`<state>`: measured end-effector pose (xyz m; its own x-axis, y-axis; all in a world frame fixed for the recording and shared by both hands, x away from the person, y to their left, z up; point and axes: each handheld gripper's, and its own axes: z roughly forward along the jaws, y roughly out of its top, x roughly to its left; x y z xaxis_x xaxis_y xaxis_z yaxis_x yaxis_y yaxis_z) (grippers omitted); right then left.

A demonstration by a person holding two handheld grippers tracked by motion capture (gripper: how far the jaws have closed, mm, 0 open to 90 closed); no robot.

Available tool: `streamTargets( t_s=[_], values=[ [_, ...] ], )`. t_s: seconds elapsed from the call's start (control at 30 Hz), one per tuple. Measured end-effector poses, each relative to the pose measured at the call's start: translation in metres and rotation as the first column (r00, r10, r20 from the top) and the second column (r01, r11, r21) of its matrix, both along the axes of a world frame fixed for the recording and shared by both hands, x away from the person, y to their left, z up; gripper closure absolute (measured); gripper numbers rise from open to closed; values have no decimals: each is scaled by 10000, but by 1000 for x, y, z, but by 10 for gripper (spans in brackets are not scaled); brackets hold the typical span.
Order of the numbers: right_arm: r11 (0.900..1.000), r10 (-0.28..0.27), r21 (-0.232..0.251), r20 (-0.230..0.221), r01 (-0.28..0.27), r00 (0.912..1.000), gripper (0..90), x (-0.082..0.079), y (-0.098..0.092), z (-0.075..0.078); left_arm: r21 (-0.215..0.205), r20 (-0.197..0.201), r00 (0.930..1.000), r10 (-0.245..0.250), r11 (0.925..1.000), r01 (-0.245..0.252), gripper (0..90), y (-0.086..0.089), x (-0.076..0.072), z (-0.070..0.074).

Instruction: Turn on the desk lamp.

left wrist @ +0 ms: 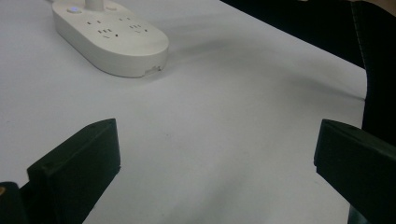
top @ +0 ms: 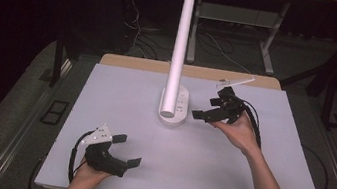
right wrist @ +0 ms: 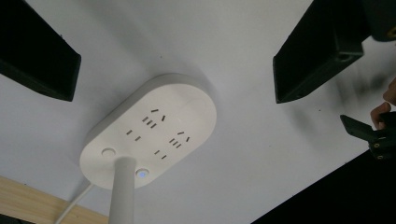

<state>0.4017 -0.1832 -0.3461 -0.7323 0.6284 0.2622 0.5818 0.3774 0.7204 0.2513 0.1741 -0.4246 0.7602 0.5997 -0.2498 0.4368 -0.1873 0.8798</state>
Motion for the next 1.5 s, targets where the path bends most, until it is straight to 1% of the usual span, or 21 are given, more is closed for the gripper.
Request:
streamTargets(
  t_s=[0.07, 0.13, 0.2, 0.3, 0.37, 0.43, 0.47, 0.5, 0.6, 0.7, 0.73, 0.77, 0.87, 0.9, 0.97, 1.03, 1.13, 1.2, 1.33, 1.5],
  values=[
    [10000, 2, 8, 18, -2, 10000, 6, 3, 2, -1, 22, 4, 10000, -29, 10000, 29, 0, 0, 0, 0],
    [10000, -44, 45, -77, 45, 10000, 6, 7, 5, -3, 24, 5, 10000, -46, 10000, 46, 0, -1, 0, 0],
    [10000, -51, 42, -53, 51, 10000, 6, 11, 7, -4, 14, 0, 10000, -46, 10000, 46, 0, -1, 0, 0],
    [9999, -113, 74, -133, 114, 9998, 6, 15, 10, -5, -3, -9, 10000, -43, 10000, 43, 0, -1, 0, 0],
    [9999, -117, 97, -73, 117, 9999, 6, 19, 12, -6, -7, 0, 10000, -53, 10000, 53, 0, -1, 0, 0],
    [9998, -180, 68, -109, 181, 9998, 6, 22, 13, -6, -52, -15, 10000, -35, 10000, 35, 0, -1, 0, 0],
    [9998, -188, 82, -95, 188, 9998, 15, 24, 13, -7, -49, -14, 10000, -40, 10000, 40, 0, -1, 0, 0],
    [9998, -158, 126, -103, 160, 9998, 57, 26, 13, -7, -9, -5, 10000, -64, 10000, 64, 0, -1, 0, 0],
    [9995, -239, 188, -59, 240, 9997, 58, 32, 13, -8, -18, -9, 10000, -73, 10000, 73, 0, -1, 0, 0],
    [9992, -368, 125, -94, 369, 9993, 59, 38, 14, -9, -27, -11, 10000, -77, 10000, 77, 0, -1, 0, 0],
    [9989, -445, 139, -137, 447, 9989, 78, 40, 14, -9, -24, -9, 10000, -84, 10000, 84, 0, -1, 0, 0],
    [9988, -430, 217, -100, 432, 9990, 139, 42, 14, -9, -20, -8, 10000, -90, 10000, 90, 0, -1, 0, 0],
    [9976, -530, 432, -81, 533, 9986, 165, 48, 14, -11, 3, 17, 10000, -86, 10000, 86, 0, -1, 0, 0],
    [9976, -543, 424, -128, 548, 9984, 194, 50, 14, -11, 0, 14, 10000, -89, 10000, 89, 0, -1, 0, 0],
    [9973, -546, 499, 31, 544, 9985, 247, 53, 14, -13, 9, 19, 10000, -92, 10000, 92, 0, 0, 1, 0],
    [9965, -574, 617, 64, 569, 9983, 295, 57, 15, -14, 23, 12, 10000, -92, 10000, 92, 0, 0, 1, 0],
    [9965, -592, 594, 49, 588, 9982, 367, 62, 16, -14, 93, 6, 10000, -63, 9999, 63, 0, 0, 1, 0],
    [9967, -501, 629, -67, 504, 9987, 455, 65, 18, -15, 89, -33, 10000, -42, 10000, 42, 0, -1, 1, -1],
    [9987, -337, 372, -214, 345, 9992, 583, 71, 23, -17, 117, -40, 10000, -78, 9999, 78, 0, -1, 1, -1],
    [9987, -355, 342, -421, 369, 9985, 721, 78, 29, -21, 127, -32, 9999, -118, 9998, 118, 0, -1, 1, -1]
  ],
)
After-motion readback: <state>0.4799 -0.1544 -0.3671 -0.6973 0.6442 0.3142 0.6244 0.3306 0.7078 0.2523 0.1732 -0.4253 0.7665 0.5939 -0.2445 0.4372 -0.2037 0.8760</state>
